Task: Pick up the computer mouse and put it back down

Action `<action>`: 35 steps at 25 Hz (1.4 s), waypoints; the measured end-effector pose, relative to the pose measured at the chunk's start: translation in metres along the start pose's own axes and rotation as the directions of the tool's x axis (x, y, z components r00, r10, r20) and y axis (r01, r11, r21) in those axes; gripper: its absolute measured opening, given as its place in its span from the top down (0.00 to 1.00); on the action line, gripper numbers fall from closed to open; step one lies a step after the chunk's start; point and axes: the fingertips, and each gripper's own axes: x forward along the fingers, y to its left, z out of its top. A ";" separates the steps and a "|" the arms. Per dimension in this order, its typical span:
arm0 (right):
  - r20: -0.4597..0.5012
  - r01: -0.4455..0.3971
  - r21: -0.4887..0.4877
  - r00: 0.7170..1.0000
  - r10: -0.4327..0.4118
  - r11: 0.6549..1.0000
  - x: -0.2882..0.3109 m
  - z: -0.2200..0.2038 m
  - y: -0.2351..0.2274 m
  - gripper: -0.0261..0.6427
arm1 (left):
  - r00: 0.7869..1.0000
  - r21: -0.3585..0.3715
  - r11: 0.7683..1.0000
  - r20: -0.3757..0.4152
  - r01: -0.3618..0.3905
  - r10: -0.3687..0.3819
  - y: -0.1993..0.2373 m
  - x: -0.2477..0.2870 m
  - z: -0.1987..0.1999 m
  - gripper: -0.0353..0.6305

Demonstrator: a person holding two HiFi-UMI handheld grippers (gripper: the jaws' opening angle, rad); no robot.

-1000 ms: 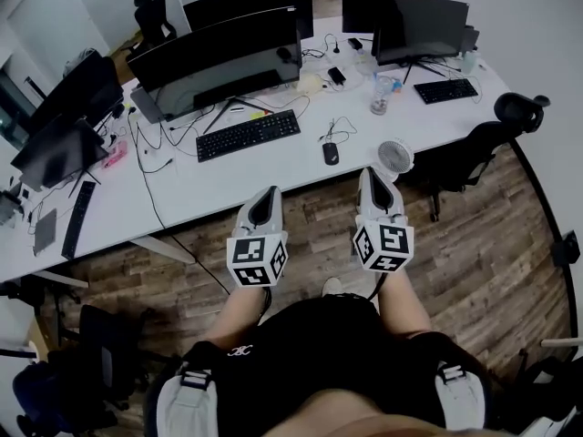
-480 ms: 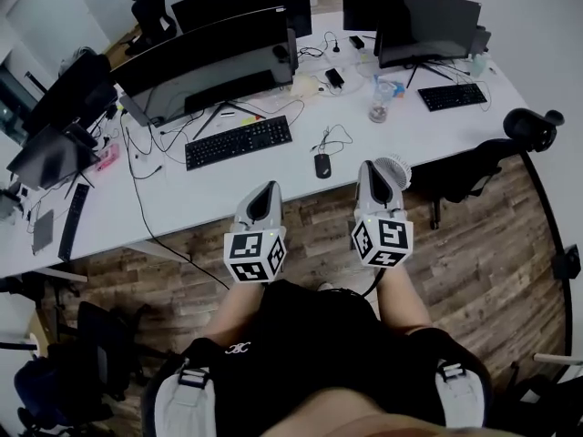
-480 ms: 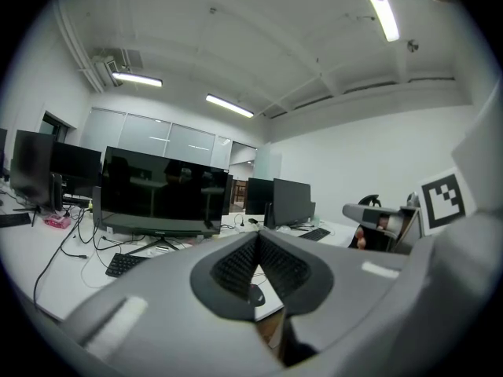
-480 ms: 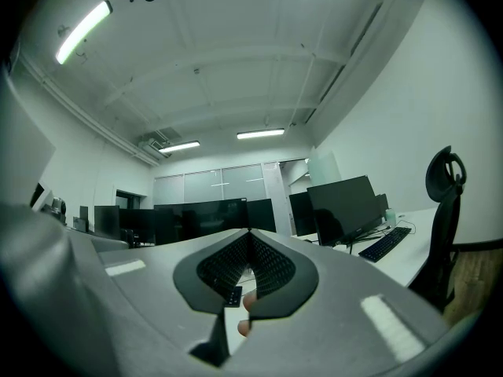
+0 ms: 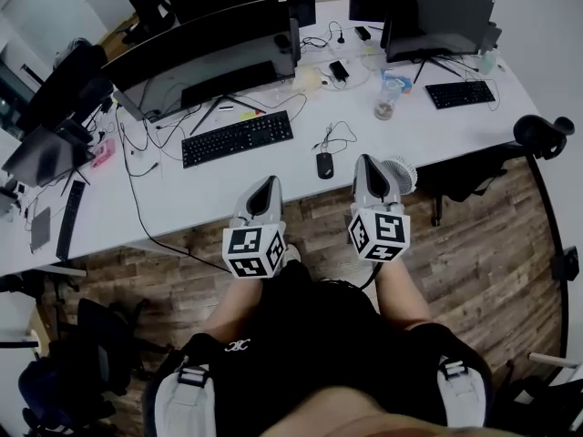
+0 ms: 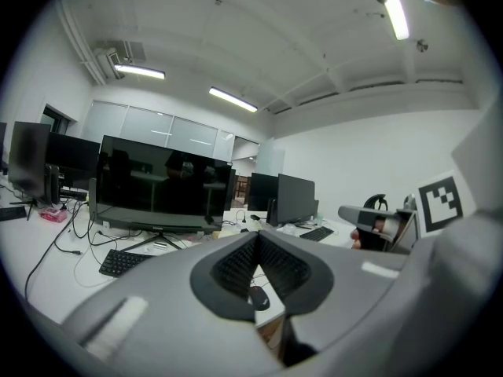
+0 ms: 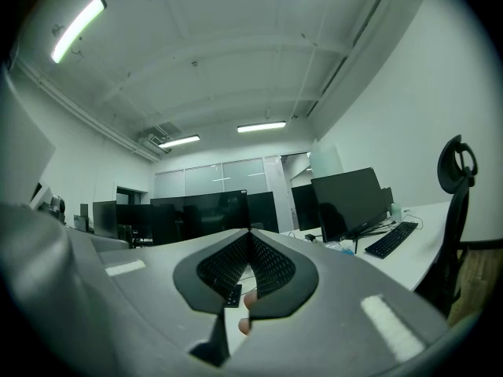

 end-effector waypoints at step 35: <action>-0.351 0.015 -0.047 0.936 -0.031 0.999 0.140 -0.196 -0.005 0.49 | 0.999 -0.034 0.999 -0.038 -0.021 0.020 0.081 0.064 0.005 0.87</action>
